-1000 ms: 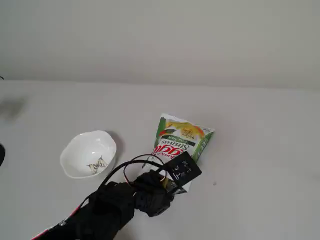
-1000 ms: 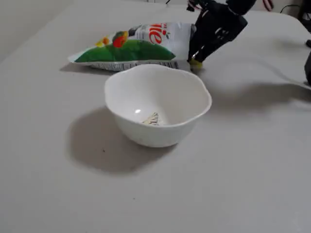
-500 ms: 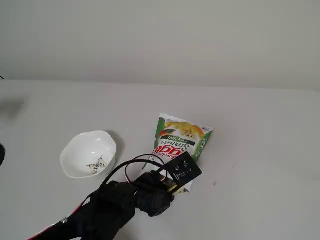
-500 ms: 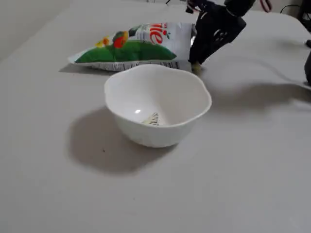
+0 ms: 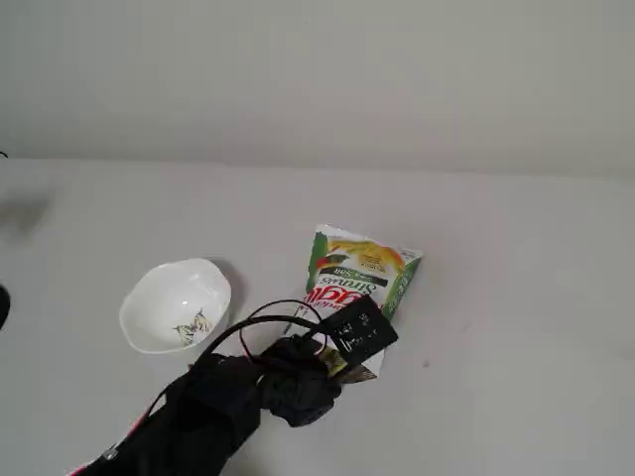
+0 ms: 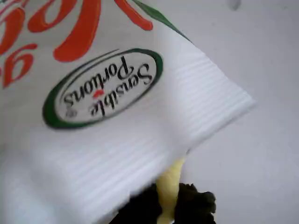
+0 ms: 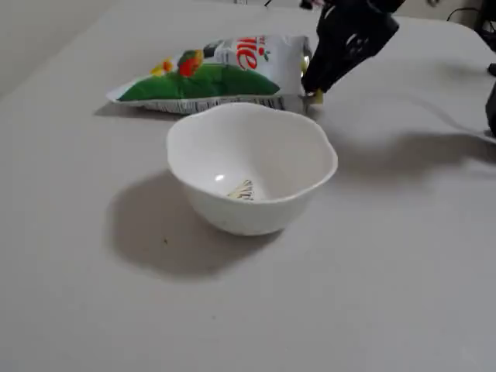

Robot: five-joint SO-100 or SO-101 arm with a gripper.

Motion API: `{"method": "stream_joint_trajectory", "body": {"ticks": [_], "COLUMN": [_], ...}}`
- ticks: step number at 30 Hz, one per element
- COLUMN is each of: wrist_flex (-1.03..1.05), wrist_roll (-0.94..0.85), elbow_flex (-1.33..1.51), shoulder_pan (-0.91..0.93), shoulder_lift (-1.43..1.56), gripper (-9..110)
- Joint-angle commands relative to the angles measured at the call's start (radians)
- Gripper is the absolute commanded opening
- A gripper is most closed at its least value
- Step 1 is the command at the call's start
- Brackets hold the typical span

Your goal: Pick up veggie straw from inside of open veggie straw packet and place it inside the bowl on the left side of the veggie straw packet

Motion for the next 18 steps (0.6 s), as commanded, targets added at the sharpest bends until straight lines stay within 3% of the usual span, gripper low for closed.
{"method": "stream_joint_trajectory", "body": {"ticks": [1,11,18], "wrist_flex": [0.129,0.514,0.591], "wrist_roll": [-0.017,0.046,0.207], "elbow_flex": [-0.066,-0.123,-0.362], "shoulder_pan": [0.006,-0.192,-0.451], "shoulder_lift": [0.193,0.571,0.453], "gripper": [0,0,0]}}
